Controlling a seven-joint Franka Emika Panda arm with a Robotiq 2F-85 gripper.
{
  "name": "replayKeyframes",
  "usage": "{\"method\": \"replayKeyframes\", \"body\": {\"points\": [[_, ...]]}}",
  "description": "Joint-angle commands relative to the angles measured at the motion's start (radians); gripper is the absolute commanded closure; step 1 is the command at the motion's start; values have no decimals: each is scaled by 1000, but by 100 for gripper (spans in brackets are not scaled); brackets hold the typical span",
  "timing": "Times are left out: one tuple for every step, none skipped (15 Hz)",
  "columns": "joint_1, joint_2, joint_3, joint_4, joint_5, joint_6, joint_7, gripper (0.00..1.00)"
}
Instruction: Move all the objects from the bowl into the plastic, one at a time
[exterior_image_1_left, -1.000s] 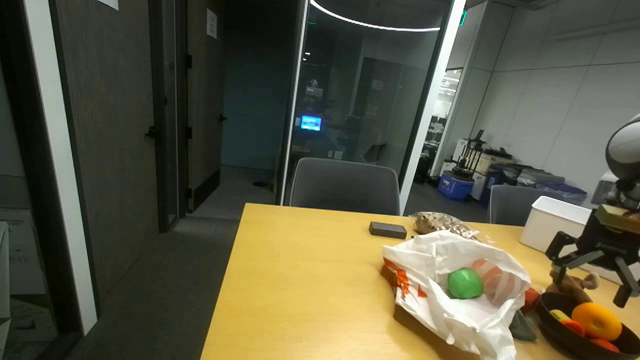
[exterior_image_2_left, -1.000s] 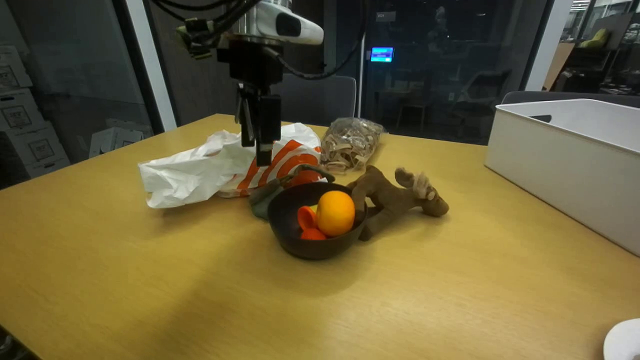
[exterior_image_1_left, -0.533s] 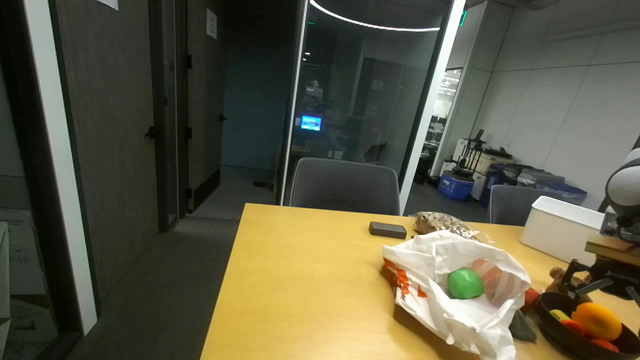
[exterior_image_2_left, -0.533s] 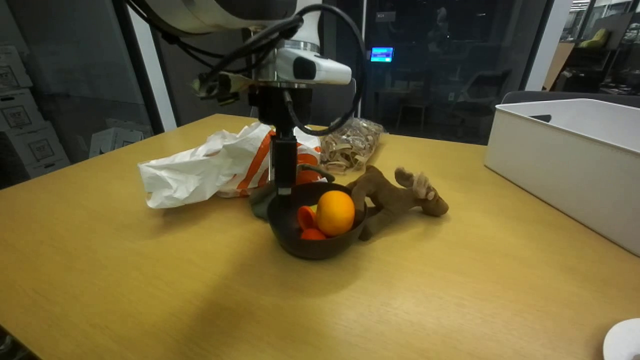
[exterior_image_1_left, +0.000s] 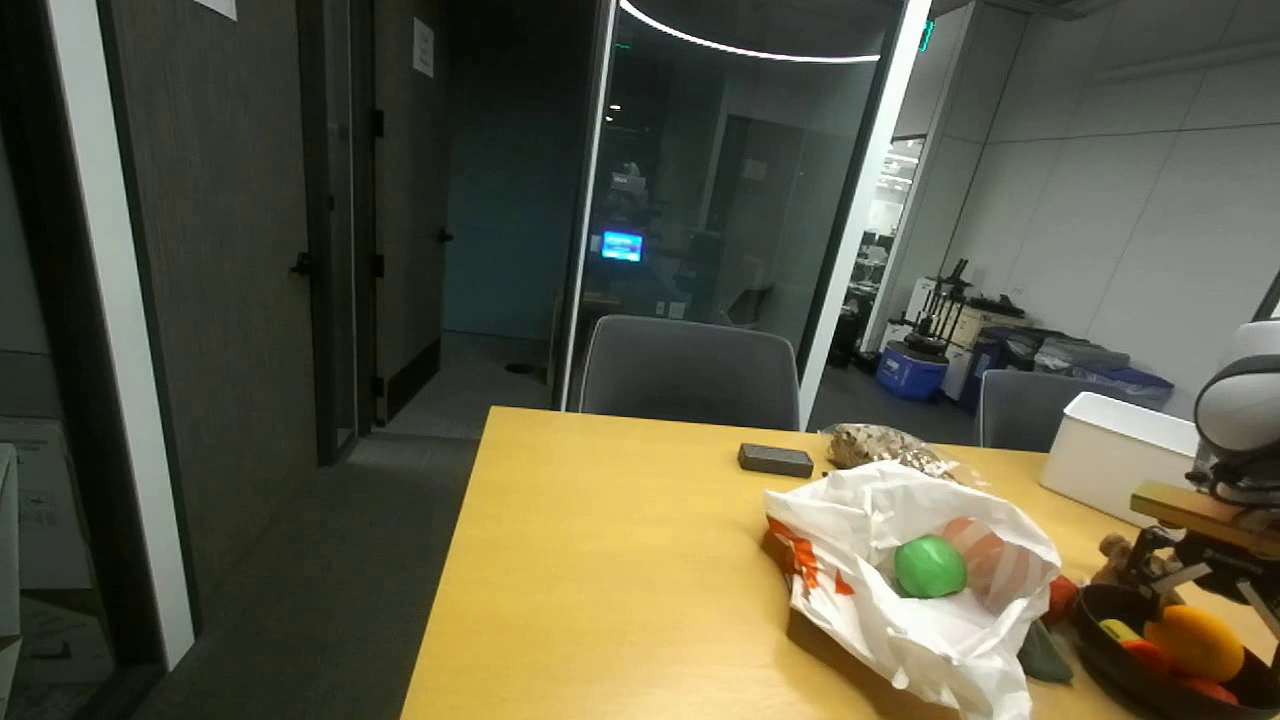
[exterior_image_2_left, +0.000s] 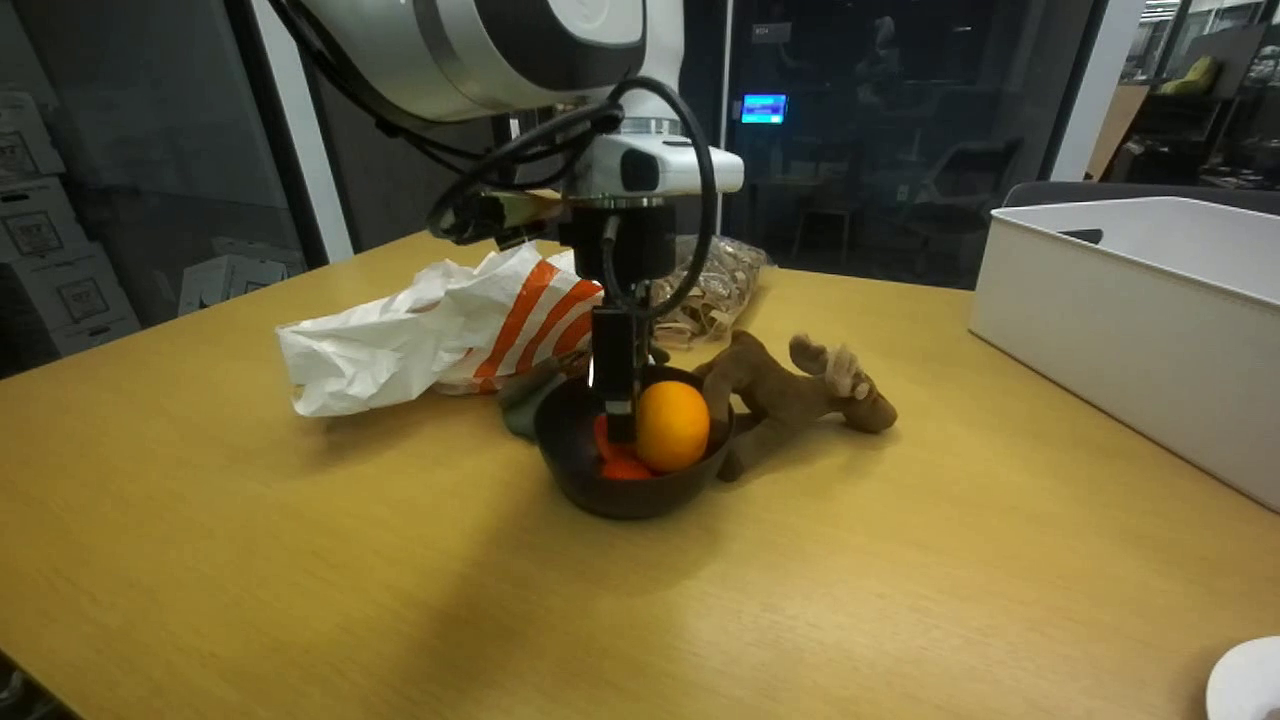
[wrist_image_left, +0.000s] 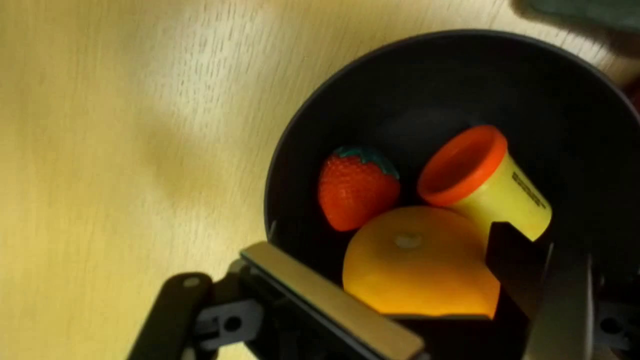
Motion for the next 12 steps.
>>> {"method": "replayKeyframes", "body": {"points": [[19, 47, -22, 46, -58, 24, 91, 0], [22, 61, -23, 52, -68, 36, 110, 0], [26, 72, -24, 54, -77, 63, 121, 0], [29, 83, -25, 58, -81, 81, 134, 0], [31, 91, -27, 58, -78, 113, 147, 0], [36, 99, -31, 58, -82, 137, 165, 0], [42, 105, -35, 58, -96, 156, 185, 0], [47, 109, -41, 57, -113, 174, 203, 0], [52, 111, -46, 59, -124, 175, 220, 0], [55, 108, -48, 57, -123, 174, 222, 0], [58, 104, -51, 54, -127, 170, 228, 0], [61, 96, -53, 50, -129, 167, 229, 0]]}}
